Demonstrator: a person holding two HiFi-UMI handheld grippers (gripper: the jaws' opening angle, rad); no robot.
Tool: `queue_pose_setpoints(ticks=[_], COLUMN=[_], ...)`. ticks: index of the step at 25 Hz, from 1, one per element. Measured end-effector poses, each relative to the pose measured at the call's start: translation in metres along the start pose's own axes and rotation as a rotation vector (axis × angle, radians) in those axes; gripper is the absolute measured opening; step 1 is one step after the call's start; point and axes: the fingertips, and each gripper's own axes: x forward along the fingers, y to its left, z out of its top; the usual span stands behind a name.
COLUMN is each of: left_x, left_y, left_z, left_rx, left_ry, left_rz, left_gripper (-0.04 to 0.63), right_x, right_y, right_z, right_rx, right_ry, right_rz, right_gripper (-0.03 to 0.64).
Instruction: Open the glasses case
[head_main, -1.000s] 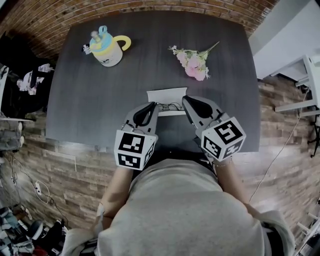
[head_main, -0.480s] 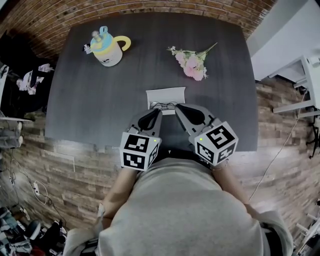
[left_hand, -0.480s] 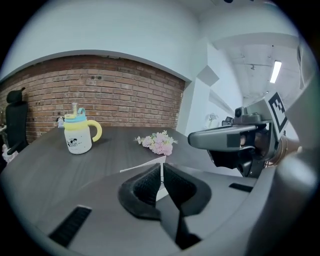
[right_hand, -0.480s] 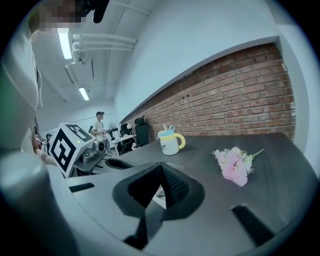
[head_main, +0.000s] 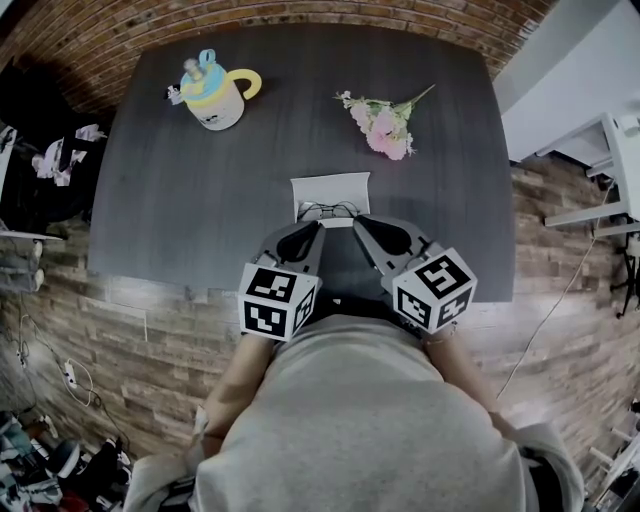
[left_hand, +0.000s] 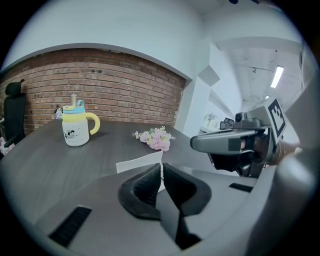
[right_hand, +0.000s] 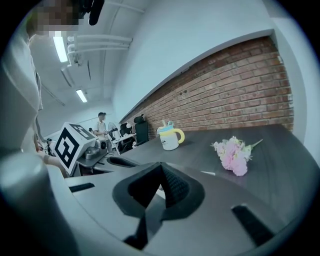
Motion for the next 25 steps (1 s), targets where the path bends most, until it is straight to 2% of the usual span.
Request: queue_pose_setpoints(ticks=[6, 17, 25], left_x=[0.002, 0.006, 0.014], left_y=[0.003, 0.006, 0.004], left_z=[-0.004, -0.002, -0.007], left_rx=[-0.027, -0.056, -0.044], left_ry=[0.01, 0.003, 0.047], left_rz=[-0.003, -0.004, -0.01], left_gripper=[0.032, 0.032, 0.032], right_x=[0.003, 0.002, 0.006], right_y=[-0.006, -0.008, -0.008], right_z=[-0.008, -0.01, -0.014], right_rx=[0.063, 0.062, 0.056], right_ry=[0.007, 0.011, 0.027], right_rz=[-0.001, -0.001, 0.011], right_gripper=[0.006, 0.006, 0.006])
